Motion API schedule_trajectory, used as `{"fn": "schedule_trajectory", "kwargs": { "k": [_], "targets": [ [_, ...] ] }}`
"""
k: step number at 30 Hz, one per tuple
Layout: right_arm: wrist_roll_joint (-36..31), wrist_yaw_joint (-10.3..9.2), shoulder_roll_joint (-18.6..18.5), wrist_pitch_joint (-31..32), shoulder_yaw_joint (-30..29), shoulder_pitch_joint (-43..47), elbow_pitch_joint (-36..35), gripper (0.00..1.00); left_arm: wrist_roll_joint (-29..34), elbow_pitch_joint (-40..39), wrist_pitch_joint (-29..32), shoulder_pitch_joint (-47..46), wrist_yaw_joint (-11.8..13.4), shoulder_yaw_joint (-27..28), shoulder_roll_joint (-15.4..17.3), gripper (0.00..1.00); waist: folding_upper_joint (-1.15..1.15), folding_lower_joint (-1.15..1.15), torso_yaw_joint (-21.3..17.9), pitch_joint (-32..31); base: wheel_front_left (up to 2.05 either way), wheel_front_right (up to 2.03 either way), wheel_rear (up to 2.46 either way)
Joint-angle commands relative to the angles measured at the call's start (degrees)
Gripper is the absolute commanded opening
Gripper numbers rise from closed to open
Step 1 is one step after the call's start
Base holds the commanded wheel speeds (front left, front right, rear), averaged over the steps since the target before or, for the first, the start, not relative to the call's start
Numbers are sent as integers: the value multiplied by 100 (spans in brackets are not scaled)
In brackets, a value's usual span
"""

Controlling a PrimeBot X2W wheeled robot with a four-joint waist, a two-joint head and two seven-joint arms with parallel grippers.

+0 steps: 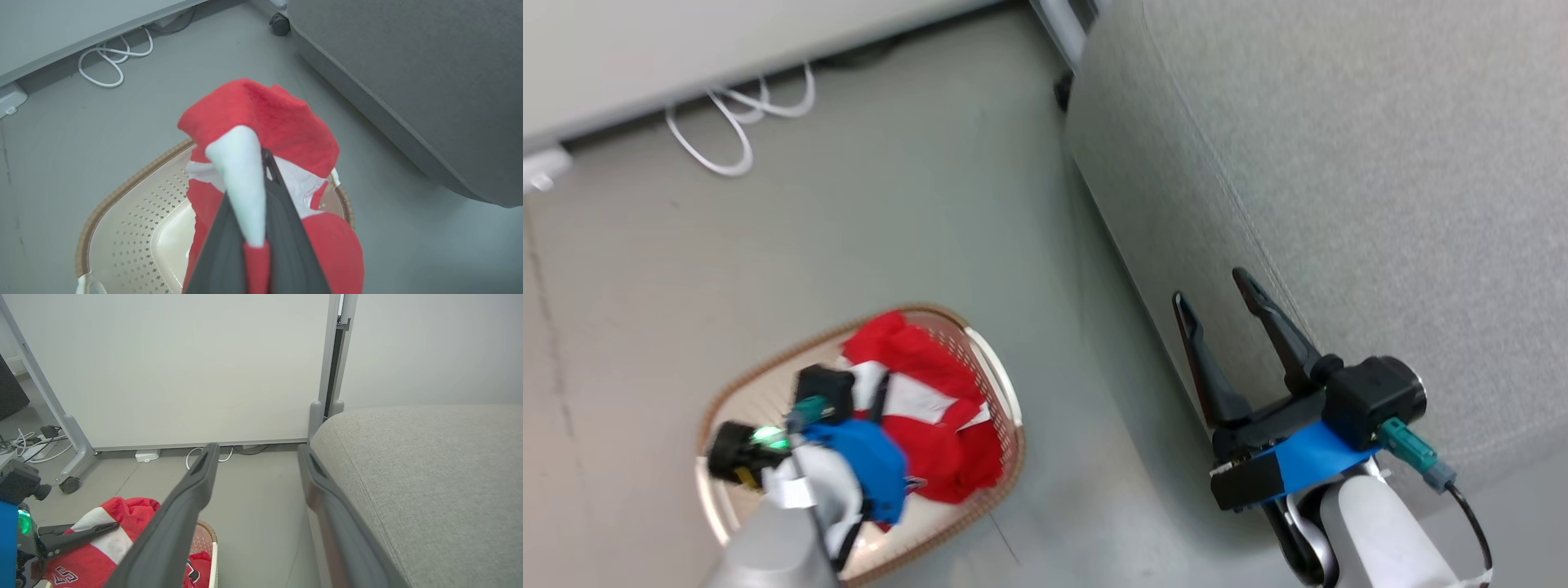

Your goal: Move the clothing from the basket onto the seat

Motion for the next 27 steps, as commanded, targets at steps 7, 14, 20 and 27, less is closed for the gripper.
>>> {"fn": "schedule_trajectory", "kwargs": {
  "k": [7, 14, 20, 27],
  "targets": [
    [-162, 1, -16, -33, -28, 441, 225, 100, -150, -432, -28, -130, -7, -406, -465, 0, 0, 2, 765, -1285, 0, 0, 0],
    [-235, 1, -15, 35, -50, 791, 322, 100, -380, -1152, -29, -264, -7, -800, -595, 0, 0, 2, 1201, -1761, 0, 0, 0],
    [-281, 1, -16, 142, -12, 921, 258, 100, -483, -1694, -30, -449, -7, -931, -651, 0, 0, 2, 1471, -1953, 0, 0, 0],
    [-250, 1, -16, 247, -28, 988, 197, 100, -640, -2057, -18, -748, -7, -1180, -676, 0, 0, 2, 1679, -2076, 0, 0, 0]
  ]
}}
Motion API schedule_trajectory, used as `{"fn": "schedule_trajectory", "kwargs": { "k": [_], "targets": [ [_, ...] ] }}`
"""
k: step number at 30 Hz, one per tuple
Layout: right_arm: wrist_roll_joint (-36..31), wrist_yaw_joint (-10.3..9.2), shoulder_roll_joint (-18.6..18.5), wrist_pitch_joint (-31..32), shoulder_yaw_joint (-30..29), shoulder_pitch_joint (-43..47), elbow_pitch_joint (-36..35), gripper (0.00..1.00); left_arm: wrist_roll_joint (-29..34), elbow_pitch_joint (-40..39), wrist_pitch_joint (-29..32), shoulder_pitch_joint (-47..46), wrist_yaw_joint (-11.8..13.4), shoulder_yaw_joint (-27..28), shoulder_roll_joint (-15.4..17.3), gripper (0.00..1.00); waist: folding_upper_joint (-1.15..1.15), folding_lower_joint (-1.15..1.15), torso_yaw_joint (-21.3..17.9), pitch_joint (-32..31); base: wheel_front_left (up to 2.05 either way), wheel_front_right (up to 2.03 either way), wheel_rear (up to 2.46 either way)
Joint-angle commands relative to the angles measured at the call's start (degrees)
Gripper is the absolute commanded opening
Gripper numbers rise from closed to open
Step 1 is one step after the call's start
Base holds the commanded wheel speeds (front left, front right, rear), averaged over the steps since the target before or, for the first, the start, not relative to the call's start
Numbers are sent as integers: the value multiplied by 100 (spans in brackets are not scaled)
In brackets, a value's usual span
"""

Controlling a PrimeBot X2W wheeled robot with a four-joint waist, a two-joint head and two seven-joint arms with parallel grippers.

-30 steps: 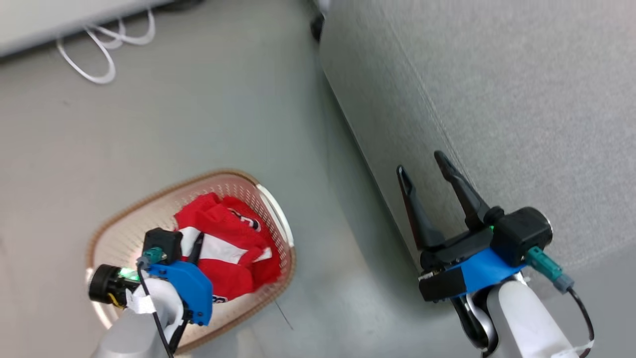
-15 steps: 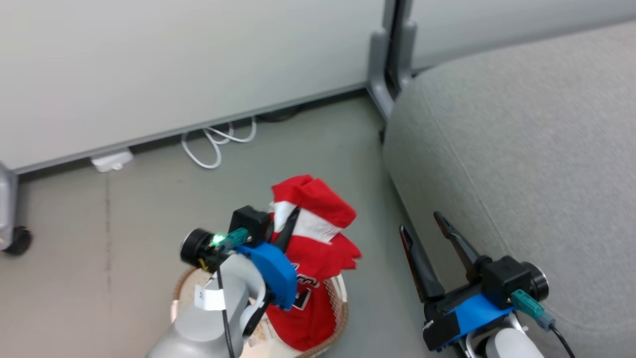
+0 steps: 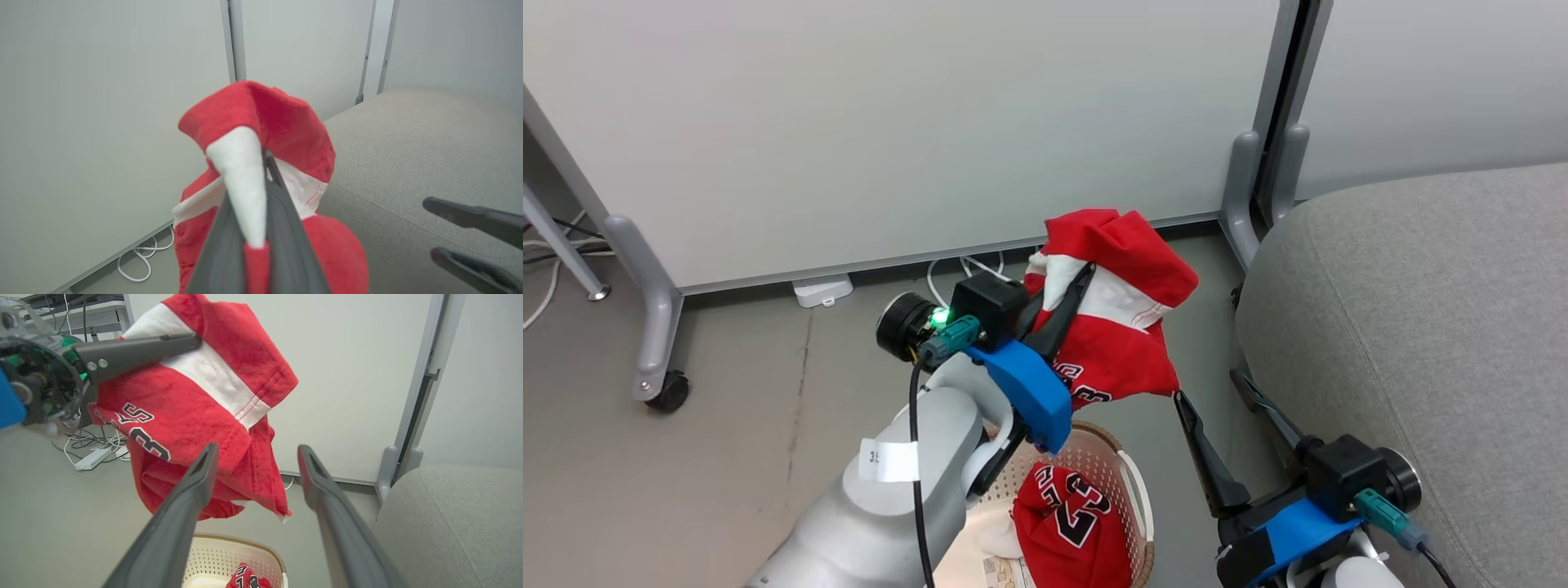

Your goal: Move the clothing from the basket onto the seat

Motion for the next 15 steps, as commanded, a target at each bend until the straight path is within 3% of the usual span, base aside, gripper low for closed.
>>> {"fn": "schedule_trajectory", "kwargs": {
  "k": [1, 15],
  "targets": [
    [10, 1, -16, 23, -15, 112, -20, 100, -50, -97, -6, -136, -4, -83, -10, 0, -1, 1, 63, -56, 0, 0, 0],
    [6, 1, -16, 111, 55, 184, -96, 100, -527, -396, 108, -389, 199, -606, -8, 0, -1, 1, 119, -111, 0, 0, 0]
  ]
}}
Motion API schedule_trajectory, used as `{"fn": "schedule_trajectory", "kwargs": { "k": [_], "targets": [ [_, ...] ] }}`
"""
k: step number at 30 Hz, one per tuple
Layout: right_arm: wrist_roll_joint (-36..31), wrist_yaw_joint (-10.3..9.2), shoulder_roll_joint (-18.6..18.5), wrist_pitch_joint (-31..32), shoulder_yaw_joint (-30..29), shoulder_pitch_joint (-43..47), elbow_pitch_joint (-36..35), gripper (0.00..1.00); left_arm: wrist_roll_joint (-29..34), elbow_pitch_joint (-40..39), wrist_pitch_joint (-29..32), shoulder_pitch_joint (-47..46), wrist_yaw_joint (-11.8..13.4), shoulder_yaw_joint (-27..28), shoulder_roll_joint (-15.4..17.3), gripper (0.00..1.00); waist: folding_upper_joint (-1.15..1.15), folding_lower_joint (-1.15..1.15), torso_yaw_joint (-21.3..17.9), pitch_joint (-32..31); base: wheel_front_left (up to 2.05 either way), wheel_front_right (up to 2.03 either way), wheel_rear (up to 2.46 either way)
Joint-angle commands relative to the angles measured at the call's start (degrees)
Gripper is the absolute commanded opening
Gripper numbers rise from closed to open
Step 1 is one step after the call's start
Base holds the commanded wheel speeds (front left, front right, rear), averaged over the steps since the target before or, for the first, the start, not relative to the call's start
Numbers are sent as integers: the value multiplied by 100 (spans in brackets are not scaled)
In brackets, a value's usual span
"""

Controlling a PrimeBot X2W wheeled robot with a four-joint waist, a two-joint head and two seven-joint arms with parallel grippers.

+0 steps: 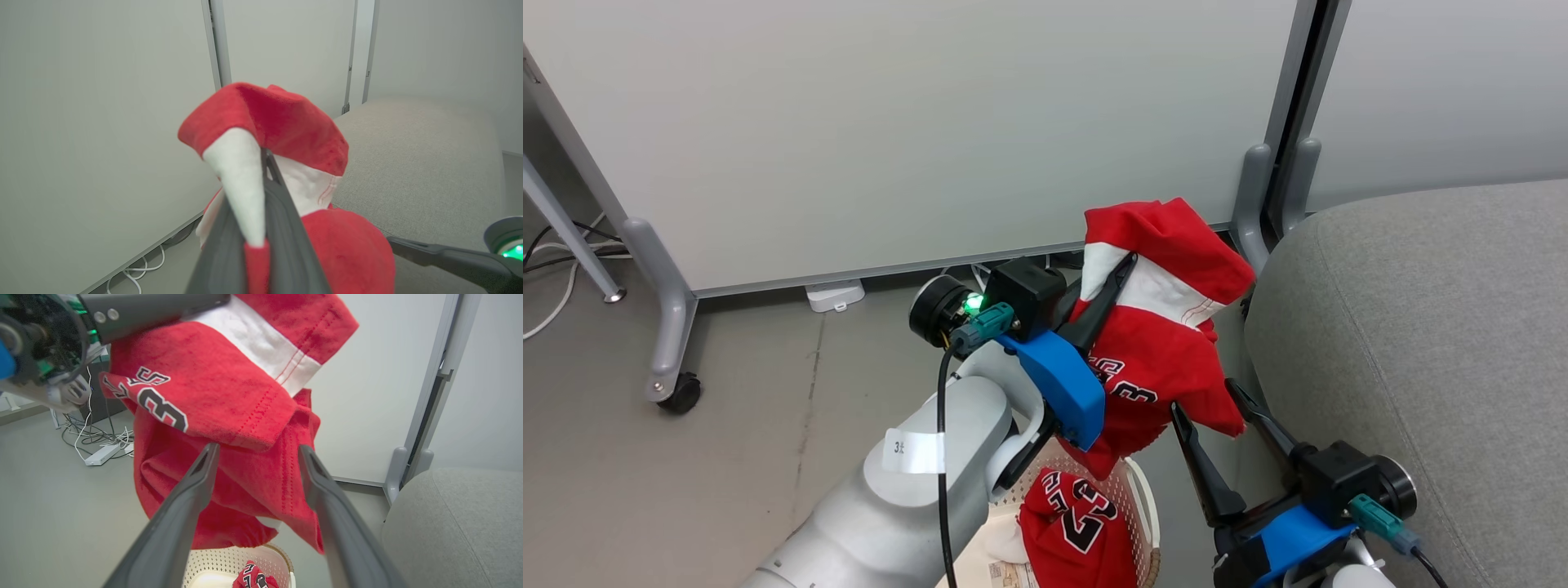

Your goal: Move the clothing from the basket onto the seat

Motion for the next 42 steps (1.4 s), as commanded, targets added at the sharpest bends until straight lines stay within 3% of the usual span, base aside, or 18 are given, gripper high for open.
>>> {"fn": "schedule_trajectory", "kwargs": {
  "k": [1, 12, 27, 42],
  "targets": [
    [-8, 1, -16, 18, 3, 82, -26, 100, -33, 6, -9, -96, 22, -11, 1, 0, -1, 0, -4, 6, 0, 0, 0],
    [58, 1, -15, 217, 232, -211, 84, 100, -235, 133, -54, -192, 92, -244, 0, 0, -1, 0, -54, 70, 0, 0, 0],
    [-496, 1, -15, 361, 764, -888, 612, 100, -513, 229, -103, -273, 127, -535, -1, 0, -1, 0, -36, 162, 0, 0, 0],
    [-639, 1, -16, 79, 634, -1438, 1493, 100, -829, 156, -113, -305, 146, -912, 0, 0, -1, 0, 46, 133, 0, 0, 0]
  ]
}}
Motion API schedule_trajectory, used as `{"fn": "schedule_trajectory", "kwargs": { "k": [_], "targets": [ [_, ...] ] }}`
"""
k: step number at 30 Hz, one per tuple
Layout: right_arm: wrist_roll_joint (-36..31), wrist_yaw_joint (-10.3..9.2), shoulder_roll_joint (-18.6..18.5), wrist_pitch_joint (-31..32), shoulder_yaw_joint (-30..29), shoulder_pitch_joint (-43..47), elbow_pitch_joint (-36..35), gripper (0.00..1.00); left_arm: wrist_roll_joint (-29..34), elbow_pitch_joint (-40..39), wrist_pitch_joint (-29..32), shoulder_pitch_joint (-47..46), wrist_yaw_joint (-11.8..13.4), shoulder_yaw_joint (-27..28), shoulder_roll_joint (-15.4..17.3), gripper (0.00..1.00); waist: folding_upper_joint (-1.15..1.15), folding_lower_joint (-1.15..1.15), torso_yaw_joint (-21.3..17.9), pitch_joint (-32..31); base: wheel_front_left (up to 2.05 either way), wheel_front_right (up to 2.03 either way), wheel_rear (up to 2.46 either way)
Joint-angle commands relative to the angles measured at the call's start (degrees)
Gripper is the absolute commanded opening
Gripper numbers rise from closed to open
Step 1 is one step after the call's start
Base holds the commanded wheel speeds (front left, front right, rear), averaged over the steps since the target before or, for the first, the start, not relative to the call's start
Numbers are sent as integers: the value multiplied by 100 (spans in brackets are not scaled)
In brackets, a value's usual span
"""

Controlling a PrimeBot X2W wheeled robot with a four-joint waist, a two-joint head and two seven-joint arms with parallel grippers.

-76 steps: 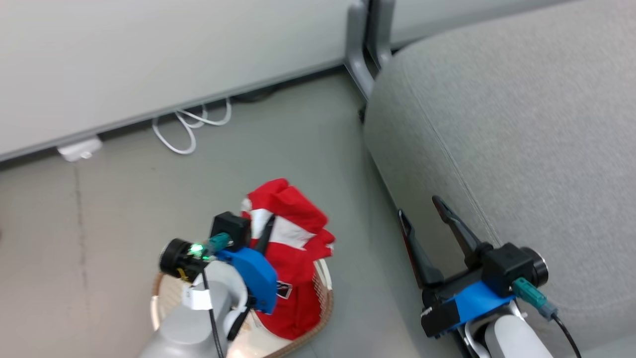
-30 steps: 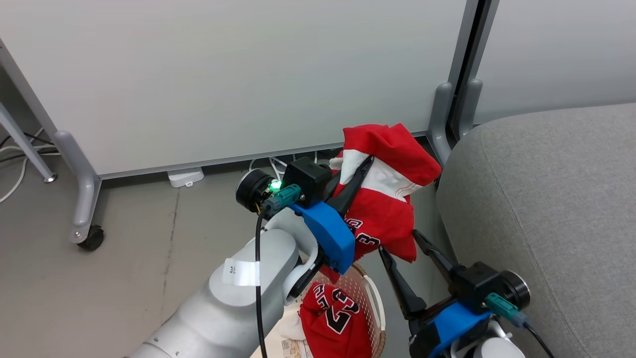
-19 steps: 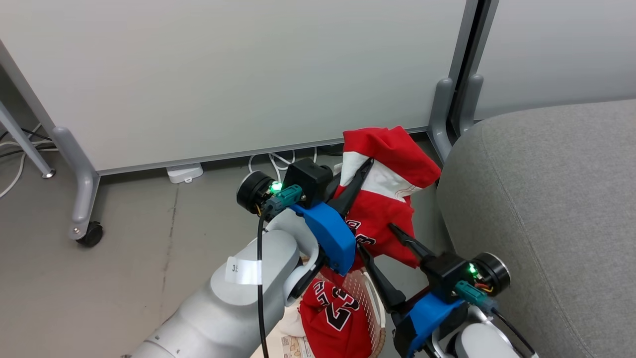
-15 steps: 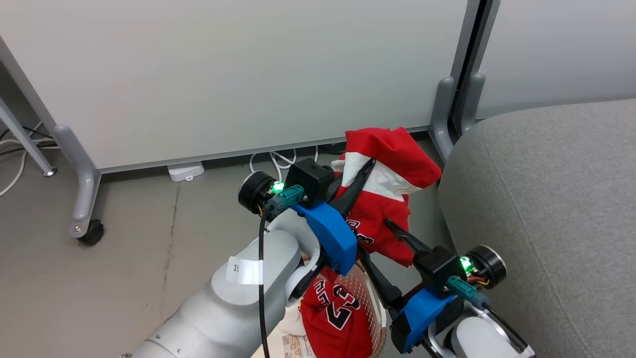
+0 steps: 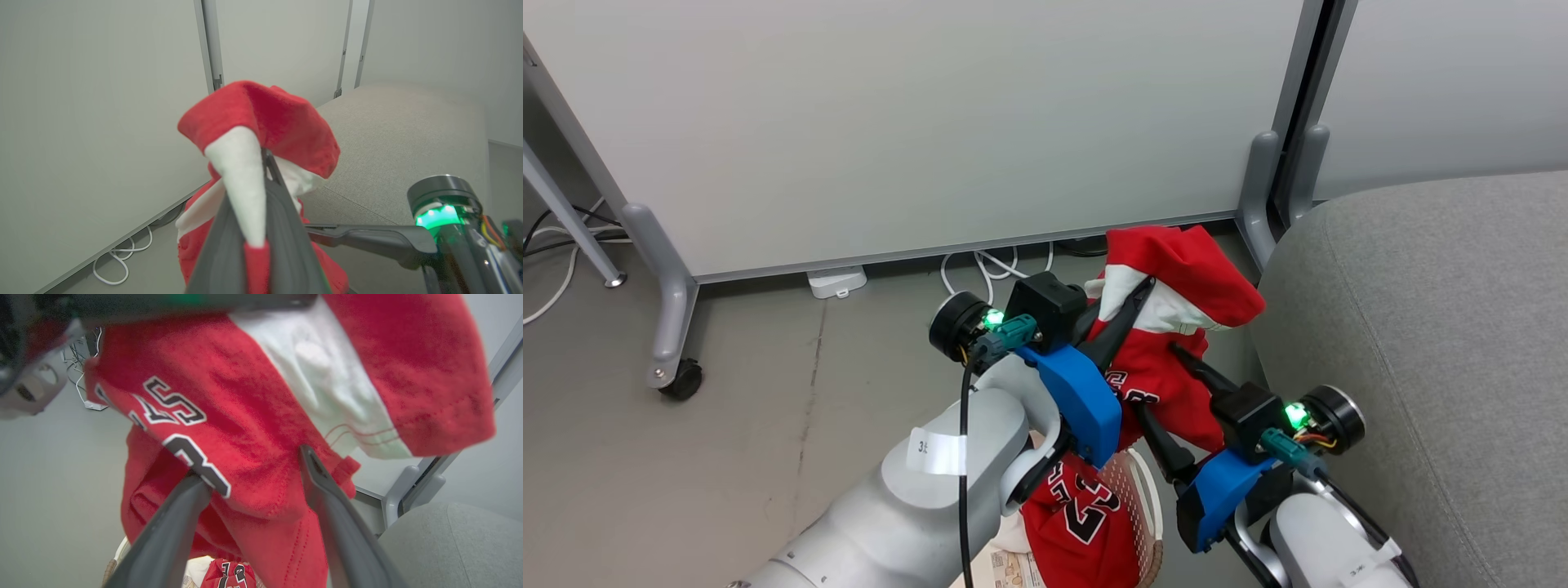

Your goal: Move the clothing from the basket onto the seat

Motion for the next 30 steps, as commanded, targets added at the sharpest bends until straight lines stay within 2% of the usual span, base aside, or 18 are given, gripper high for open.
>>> {"fn": "schedule_trajectory", "kwargs": {
  "k": [1, 12, 13, 14, 15, 16, 17, 30],
  "targets": [
    [48, 1, -16, -52, -35, -124, 53, 100, -32, -22, -18, -90, 11, -32, 1, 0, 0, 0, 7, -1, 0, 0, 0],
    [615, 1, -14, -313, 50, -425, 560, 100, -235, -33, -6, -168, 45, -310, 1, 0, 0, 0, 46, 10, 0, 0, 0],
    [652, 1, -14, -320, 64, -451, 595, 82, -254, -31, -6, -178, 50, -329, 1, 0, 0, 0, 45, 12, 0, 0, 0],
    [708, 1, -14, -333, 83, -469, 628, 53, -271, -27, -9, -185, 58, -343, 0, 0, 0, 0, 44, 14, 0, 0, 0],
    [777, 1, -14, -344, 101, -479, 664, 37, -273, -19, -9, -194, 66, -357, 0, 0, 0, 0, 43, 17, 0, 0, 0],
    [808, 1, -14, -362, 120, -498, 697, 11, -281, -7, -12, -202, 64, -367, 1, 0, 0, 0, 39, 20, 0, 0, 0],
    [842, 1, -14, -374, 142, -519, 724, 0, -296, 3, -14, -208, 70, -375, 0, 0, 0, 0, 34, 22, 0, 0, 0],
    [1042, 1, -14, -452, 188, -592, 906, 0, -375, 79, -41, -268, 110, -452, 1, 0, 0, 0, -10, 59, 0, 0, 0]
  ]
}}
